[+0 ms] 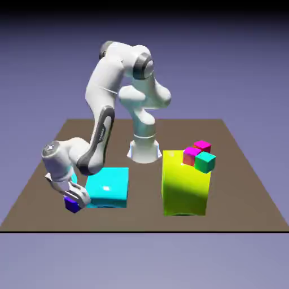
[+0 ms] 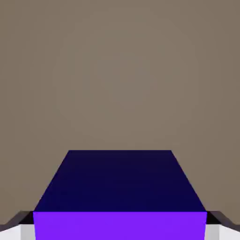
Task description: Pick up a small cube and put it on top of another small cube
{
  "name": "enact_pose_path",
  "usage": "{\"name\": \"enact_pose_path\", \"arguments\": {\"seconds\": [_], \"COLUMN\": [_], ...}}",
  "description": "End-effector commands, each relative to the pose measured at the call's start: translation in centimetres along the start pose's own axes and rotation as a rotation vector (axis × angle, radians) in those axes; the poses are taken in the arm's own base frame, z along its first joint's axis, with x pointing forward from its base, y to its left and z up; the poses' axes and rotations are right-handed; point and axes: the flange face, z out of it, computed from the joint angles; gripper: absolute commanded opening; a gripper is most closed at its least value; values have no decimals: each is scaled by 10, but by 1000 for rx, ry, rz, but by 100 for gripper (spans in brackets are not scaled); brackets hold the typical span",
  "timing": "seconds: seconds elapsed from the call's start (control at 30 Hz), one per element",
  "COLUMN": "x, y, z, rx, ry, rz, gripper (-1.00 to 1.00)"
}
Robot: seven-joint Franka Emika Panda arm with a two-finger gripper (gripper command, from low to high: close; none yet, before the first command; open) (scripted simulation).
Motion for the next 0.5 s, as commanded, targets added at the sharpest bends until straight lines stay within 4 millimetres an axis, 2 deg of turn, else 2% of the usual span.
{"name": "enact_pose_path", "arguments": {"seconds": [0.0, 0.03, 0.1, 0.2, 0.27, 0.37, 0.47], "x": [-1, -5, -47, -142, -209, -312, -411], "y": [1, 1, -27, -70, -86, -92, -76], "z": [-19, -35, -62, -93, -115, -145, -173], "rx": [-2, 7, 54, 28, 4, -52, -122], "ry": [1, -6, -54, -65, -58, -16, 56], "rz": [1, 6, -58, -372, -580, -907, -1222], "gripper": [-100, -100, -100, -100, -100, -100, -100]}}
